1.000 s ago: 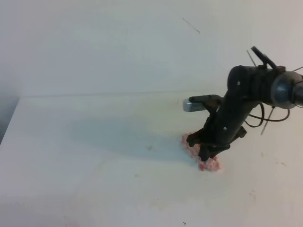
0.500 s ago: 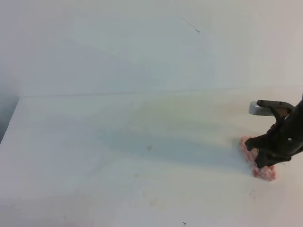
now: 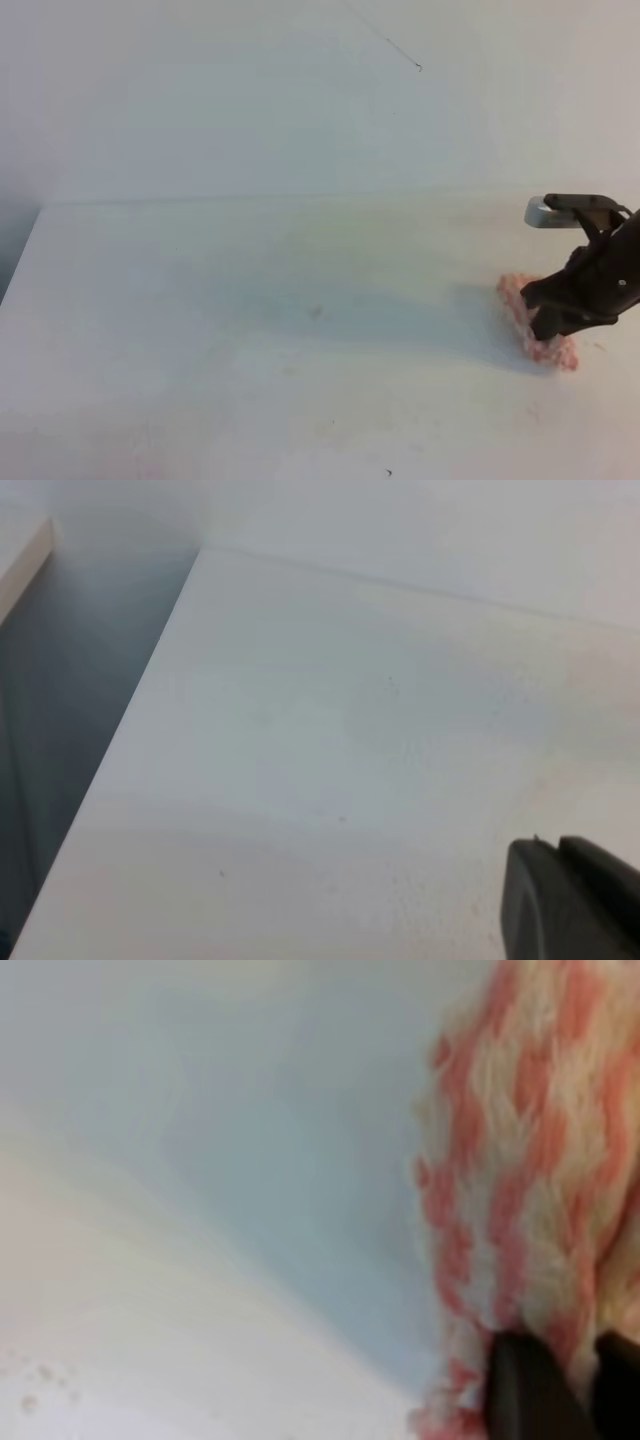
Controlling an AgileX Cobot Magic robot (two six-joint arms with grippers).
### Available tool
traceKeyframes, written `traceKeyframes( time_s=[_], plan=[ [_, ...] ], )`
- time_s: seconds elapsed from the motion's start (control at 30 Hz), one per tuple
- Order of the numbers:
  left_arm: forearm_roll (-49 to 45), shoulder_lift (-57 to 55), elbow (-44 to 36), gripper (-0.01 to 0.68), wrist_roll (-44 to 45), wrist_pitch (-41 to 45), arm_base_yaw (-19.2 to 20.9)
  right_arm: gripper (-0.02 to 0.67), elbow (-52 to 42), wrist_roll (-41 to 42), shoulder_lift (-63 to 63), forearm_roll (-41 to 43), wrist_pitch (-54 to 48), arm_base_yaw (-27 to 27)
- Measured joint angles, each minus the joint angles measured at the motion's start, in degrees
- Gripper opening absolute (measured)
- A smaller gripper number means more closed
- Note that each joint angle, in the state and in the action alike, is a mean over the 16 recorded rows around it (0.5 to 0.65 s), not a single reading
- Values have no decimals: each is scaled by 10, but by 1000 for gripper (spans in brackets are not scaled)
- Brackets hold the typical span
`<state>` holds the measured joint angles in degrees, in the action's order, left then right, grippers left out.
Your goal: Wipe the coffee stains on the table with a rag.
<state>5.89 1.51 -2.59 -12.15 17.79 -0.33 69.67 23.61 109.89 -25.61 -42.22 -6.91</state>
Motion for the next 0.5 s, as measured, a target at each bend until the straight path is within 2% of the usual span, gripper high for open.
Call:
traceKeyframes(
  time_s=[0.13,0.23,0.33,0.5],
  plan=[
    [0,0,0,-1,0,0,0,286,0,25,-14,-23,-17,0],
    [0,0,0,-1,0,0,0,305,0,39,-34,-38,-29,0],
    [0,0,0,-1,0,0,0,267,0,52,-63,-49,-39,0],
    [0,0,0,-1,0,0,0,142,0,64,-135,-54,-48,0]
  ],
)
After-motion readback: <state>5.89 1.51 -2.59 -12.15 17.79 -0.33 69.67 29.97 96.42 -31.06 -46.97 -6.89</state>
